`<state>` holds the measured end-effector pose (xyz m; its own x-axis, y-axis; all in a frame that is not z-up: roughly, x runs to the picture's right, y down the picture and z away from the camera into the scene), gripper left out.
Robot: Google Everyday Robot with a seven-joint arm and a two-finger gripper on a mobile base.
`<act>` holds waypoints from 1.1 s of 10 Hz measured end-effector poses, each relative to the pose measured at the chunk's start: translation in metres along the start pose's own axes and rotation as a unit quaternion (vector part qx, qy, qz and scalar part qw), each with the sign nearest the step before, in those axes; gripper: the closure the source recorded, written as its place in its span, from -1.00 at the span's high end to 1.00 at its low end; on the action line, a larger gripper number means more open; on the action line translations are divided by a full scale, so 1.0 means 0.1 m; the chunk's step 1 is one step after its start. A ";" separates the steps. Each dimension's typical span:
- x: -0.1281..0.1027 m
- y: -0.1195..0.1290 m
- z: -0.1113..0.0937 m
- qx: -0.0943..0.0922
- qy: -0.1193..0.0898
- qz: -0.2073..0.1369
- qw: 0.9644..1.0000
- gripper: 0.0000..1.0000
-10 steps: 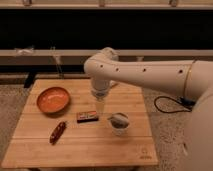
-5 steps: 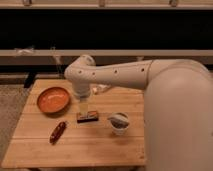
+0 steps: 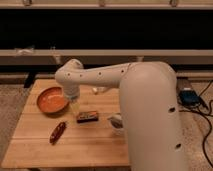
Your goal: Drag the ceramic bowl in a circle
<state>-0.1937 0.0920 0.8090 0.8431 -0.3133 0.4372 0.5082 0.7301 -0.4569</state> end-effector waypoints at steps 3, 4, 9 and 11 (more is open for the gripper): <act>-0.13 -0.11 0.20 -0.002 -0.009 -0.025 1.000 0.60; -0.17 -0.14 0.25 -0.002 -0.012 -0.030 0.999 0.60; -0.48 -0.36 0.64 -0.024 -0.005 -0.061 0.998 0.60; -0.50 -0.39 0.74 -0.031 0.005 -0.064 0.997 0.60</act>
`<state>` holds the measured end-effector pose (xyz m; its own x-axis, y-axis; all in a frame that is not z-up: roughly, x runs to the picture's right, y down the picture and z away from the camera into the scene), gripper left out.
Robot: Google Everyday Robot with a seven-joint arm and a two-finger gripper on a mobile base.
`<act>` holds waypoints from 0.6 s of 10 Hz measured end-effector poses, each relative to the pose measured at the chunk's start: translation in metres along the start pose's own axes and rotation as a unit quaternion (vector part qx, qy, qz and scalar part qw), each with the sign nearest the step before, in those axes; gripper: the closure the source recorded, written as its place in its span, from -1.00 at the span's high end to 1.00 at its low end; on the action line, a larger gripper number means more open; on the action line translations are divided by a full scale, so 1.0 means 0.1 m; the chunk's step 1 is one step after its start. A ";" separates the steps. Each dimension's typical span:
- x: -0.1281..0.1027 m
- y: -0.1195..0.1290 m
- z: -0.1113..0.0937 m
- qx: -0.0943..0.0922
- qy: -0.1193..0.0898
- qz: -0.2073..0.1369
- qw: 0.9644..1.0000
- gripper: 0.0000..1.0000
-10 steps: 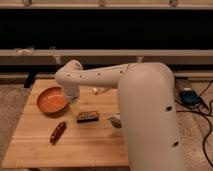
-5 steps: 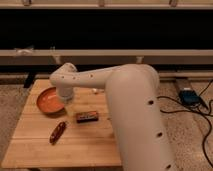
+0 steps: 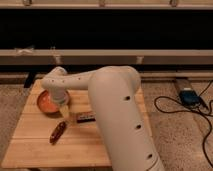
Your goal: Drag the ceramic bowl in a circle
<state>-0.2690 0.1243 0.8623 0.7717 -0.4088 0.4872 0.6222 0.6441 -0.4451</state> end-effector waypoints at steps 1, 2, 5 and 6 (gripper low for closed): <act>0.00 -0.01 0.04 -0.003 0.003 -0.001 1.000 0.54; -0.01 -0.03 0.06 -0.006 0.005 -0.001 1.000 0.33; 0.05 -0.05 0.07 -0.008 0.006 0.004 1.000 -0.29; 0.08 -0.04 0.06 -0.009 0.006 0.006 1.000 -0.46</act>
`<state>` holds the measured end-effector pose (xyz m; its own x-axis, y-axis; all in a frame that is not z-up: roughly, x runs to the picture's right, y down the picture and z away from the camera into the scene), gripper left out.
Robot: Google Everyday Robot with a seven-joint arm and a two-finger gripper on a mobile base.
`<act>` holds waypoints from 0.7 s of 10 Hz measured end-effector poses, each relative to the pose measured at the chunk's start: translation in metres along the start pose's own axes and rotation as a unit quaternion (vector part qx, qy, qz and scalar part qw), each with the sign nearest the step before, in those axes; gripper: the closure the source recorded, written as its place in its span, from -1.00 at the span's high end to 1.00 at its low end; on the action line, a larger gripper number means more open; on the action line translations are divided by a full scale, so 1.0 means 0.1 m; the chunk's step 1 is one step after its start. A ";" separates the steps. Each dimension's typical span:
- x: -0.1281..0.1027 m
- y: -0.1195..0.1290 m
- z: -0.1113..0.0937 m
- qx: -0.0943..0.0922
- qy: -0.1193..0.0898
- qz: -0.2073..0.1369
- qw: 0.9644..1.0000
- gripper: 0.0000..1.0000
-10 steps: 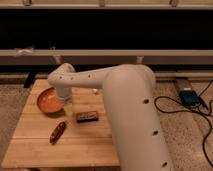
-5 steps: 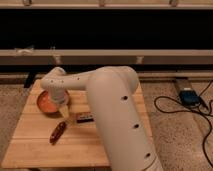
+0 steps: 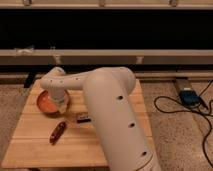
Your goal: Drag the ceramic bowl in a circle
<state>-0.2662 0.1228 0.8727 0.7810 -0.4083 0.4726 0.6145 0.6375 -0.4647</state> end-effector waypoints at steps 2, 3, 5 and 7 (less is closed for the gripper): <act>0.10 0.06 -0.02 -0.001 0.000 0.007 1.000 -0.87; 0.16 0.11 -0.06 -0.001 0.001 0.012 1.000 -0.98; 0.29 0.12 -0.15 0.008 0.005 0.028 1.000 -1.00; 0.46 0.07 -0.28 0.020 0.017 0.042 0.999 -1.00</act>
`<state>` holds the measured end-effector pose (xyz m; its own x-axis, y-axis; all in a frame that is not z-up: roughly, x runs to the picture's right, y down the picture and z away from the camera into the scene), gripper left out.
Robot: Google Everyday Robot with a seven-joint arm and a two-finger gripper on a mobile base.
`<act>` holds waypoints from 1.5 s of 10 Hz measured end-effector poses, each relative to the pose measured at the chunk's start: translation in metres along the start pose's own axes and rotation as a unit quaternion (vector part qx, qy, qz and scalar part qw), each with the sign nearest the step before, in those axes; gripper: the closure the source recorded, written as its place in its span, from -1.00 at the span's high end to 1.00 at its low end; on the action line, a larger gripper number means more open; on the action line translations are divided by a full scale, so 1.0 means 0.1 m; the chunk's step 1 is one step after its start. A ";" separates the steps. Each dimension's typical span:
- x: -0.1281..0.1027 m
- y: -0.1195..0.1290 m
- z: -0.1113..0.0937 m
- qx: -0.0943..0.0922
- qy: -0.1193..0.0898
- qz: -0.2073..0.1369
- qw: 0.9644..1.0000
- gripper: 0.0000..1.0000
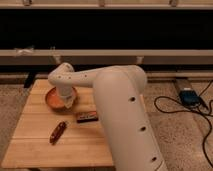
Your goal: Drag the ceramic bowl in a circle
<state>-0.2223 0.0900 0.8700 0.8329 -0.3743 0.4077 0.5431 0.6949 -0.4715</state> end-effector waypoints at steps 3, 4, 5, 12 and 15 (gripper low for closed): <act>0.42 0.22 -0.16 -0.004 0.033 0.011 0.999 -1.00; 0.45 0.30 -0.17 -0.007 0.038 0.011 0.999 -1.00; 0.53 0.44 -0.19 -0.011 0.044 0.012 0.999 -1.00; 0.46 1.50 -0.25 -0.030 0.065 -0.013 0.997 -1.00; -0.04 1.79 -0.17 -0.046 0.067 -0.057 0.995 -1.00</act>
<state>-0.1266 0.2053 0.7710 0.7684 -0.5309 0.3575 0.6376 0.5867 -0.4992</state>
